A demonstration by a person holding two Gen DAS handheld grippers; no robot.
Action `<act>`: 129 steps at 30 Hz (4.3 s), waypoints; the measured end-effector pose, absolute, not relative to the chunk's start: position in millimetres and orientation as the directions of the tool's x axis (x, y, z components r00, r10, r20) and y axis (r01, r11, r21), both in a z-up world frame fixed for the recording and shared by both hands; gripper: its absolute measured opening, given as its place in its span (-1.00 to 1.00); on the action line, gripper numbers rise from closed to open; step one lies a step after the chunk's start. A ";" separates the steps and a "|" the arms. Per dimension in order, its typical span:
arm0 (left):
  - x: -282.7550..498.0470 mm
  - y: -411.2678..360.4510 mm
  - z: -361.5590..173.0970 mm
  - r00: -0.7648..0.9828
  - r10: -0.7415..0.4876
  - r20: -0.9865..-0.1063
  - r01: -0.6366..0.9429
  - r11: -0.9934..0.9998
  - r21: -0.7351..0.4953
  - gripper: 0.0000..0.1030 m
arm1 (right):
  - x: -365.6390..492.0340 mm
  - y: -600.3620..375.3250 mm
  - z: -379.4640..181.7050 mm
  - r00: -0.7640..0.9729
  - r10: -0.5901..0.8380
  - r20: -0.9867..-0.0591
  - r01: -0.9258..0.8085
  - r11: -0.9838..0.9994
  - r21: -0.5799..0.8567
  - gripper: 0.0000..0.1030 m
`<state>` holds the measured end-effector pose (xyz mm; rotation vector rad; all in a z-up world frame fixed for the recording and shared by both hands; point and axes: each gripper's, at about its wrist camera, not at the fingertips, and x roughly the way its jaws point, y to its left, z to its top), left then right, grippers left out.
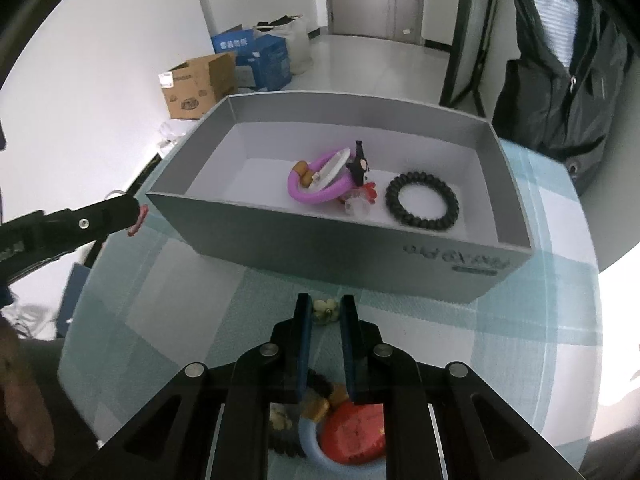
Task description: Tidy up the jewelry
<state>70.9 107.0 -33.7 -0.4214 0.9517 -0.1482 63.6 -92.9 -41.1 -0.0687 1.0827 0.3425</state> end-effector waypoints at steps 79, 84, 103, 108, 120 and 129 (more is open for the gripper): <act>147.3 29.3 -20.9 0.468 -0.516 -0.718 0.233 0.855 -0.463 -0.72 | 180.2 -163.9 6.0 0.332 0.624 -0.707 -0.397 0.773 0.495 -0.52; 141.9 32.3 -16.7 0.484 -0.515 -0.708 0.231 0.855 -0.464 0.03 | 180.9 -179.0 13.5 0.373 0.620 -0.690 -0.364 0.782 0.506 0.03; 102.7 46.4 -3.0 0.592 -0.396 -0.702 0.186 0.915 -0.359 0.06 | 151.0 -198.8 36.9 0.454 0.586 -0.671 -0.347 0.810 0.473 0.37; 87.4 56.7 2.3 0.623 -0.337 -0.706 0.123 0.933 -0.338 0.07 | 136.9 -205.0 38.7 0.461 0.573 -0.678 -0.347 0.819 0.457 0.47; 54.3 62.7 1.8 0.654 -0.188 -0.733 -0.014 0.966 -0.259 0.33 | 91.8 -217.0 39.1 0.474 0.556 -0.683 -0.386 0.828 0.406 0.65; 36.7 53.5 -18.3 0.585 -0.263 -0.767 0.021 0.950 -0.310 0.36 | 60.0 -201.6 10.6 0.404 0.547 -0.733 -0.436 0.820 0.371 0.72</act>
